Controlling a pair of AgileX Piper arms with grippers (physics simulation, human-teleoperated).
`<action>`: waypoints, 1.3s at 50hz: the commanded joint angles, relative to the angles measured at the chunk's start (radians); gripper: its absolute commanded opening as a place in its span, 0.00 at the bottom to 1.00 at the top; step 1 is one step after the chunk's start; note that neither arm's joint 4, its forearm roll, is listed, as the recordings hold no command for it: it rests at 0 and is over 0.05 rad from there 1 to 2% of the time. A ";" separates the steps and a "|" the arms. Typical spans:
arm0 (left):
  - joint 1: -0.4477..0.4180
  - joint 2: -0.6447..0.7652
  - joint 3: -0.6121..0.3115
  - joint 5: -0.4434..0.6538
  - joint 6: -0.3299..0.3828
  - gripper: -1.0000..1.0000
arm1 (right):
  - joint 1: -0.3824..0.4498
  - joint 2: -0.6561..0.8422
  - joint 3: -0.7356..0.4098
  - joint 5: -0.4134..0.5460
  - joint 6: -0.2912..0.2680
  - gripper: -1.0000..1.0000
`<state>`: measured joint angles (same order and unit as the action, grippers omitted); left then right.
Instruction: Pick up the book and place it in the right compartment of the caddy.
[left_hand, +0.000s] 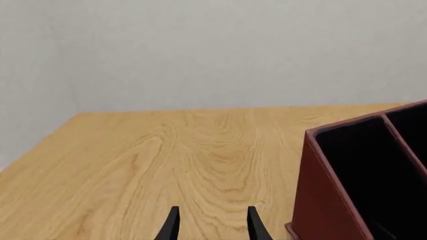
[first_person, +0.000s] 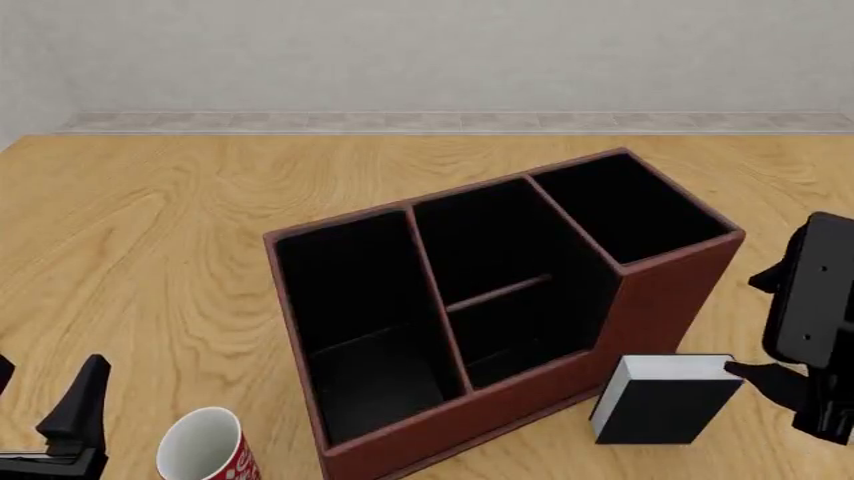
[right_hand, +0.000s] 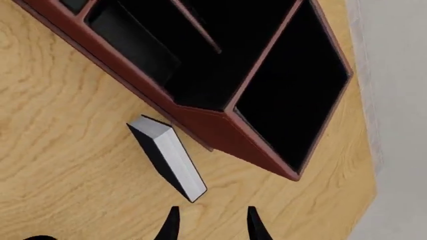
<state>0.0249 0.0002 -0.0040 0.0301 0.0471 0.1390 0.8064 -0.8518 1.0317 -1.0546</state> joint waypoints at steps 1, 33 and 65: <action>0.002 0.000 0.001 0.007 -0.002 1.00 | 0.034 0.067 -0.006 0.032 0.023 1.00; 0.019 0.000 0.002 0.014 0.003 1.00 | 0.114 0.221 0.008 -0.055 0.127 1.00; 0.032 0.000 0.002 0.019 0.003 1.00 | 0.153 0.254 0.125 -0.151 0.221 1.00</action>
<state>0.0540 0.0001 -0.0019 0.0472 0.0515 0.2851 1.0499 -0.7581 0.9077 -0.8570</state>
